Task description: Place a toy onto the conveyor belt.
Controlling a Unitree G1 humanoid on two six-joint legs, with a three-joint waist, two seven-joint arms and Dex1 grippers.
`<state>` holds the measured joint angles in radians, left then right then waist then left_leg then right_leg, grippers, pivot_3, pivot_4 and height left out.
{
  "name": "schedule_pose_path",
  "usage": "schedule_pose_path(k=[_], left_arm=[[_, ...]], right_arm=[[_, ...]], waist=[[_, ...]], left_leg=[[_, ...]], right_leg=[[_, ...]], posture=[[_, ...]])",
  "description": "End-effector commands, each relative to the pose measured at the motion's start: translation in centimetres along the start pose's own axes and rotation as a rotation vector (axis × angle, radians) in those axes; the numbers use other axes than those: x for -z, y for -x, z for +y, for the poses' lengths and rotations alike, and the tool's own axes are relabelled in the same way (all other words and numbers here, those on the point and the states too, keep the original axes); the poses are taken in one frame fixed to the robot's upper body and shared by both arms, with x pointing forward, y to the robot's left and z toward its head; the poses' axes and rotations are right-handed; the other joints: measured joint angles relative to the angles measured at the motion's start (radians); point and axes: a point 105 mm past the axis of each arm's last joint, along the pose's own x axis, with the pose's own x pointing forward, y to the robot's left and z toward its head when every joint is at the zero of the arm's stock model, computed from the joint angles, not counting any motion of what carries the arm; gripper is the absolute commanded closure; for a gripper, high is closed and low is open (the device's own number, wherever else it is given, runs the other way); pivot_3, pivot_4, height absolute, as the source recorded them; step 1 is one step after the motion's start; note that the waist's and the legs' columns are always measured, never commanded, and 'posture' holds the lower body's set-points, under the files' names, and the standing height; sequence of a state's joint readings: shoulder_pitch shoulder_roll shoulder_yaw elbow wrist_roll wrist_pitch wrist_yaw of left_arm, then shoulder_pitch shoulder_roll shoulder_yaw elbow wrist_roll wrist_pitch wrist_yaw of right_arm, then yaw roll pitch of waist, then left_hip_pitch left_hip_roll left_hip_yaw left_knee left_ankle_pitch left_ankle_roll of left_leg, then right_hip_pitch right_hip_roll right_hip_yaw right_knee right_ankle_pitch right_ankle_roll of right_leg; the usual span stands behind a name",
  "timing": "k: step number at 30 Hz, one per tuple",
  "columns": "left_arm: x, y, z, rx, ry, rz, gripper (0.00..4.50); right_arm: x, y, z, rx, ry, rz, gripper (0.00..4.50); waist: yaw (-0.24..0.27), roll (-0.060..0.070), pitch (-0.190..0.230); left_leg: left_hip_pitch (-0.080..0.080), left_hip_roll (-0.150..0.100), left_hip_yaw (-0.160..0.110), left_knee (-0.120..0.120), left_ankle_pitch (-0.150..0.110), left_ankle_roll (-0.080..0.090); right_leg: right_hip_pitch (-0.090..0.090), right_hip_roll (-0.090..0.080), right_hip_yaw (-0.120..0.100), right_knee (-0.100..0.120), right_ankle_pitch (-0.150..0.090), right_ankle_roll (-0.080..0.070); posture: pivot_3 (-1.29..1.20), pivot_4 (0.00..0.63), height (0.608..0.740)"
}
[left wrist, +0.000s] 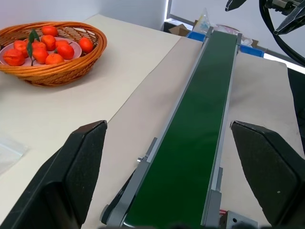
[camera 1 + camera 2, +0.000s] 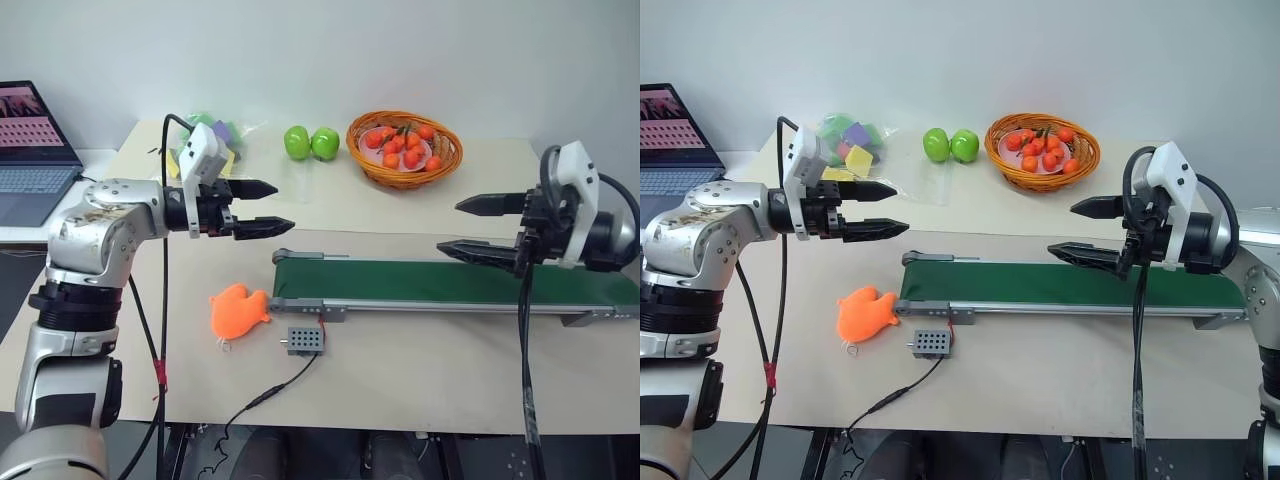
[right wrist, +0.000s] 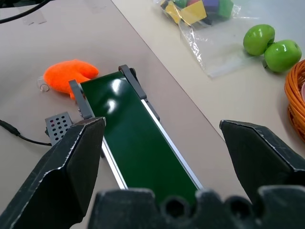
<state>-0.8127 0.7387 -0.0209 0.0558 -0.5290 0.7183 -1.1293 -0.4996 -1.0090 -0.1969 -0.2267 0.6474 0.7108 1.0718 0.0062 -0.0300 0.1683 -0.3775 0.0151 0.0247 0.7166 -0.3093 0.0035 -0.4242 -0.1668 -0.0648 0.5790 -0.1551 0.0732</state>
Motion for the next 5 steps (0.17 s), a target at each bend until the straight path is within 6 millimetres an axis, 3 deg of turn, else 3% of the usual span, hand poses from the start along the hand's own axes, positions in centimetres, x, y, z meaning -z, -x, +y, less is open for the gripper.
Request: schedule_pose_path(k=[1, 5], left_arm=[[-1.6, 0.19, -0.14, -0.002, -0.061, -0.031, 0.08], [-1.39, 0.13, -0.15, -0.001, -0.059, -0.024, 0.08]], right_arm=[[-1.1, 0.3, -0.09, 0.01, 0.047, -0.017, 0.0], [-0.99, 0.24, -0.12, 0.009, 0.044, -0.017, 0.0]], waist=[[0.0, 0.0, 0.0], [0.0, 0.0, 0.0]], left_leg=[[0.0, 0.0, 0.0, 0.0, 0.0, 0.0], [0.0, 0.0, 0.0, 0.0, 0.0, 0.0]], right_leg=[[0.0, 0.0, 0.0, 0.0, 0.0, 0.0], [0.0, 0.0, 0.0, 0.0, 0.0, 0.0]], posture=[[0.0, 0.15, 0.738], [0.0, 0.15, 0.738]])
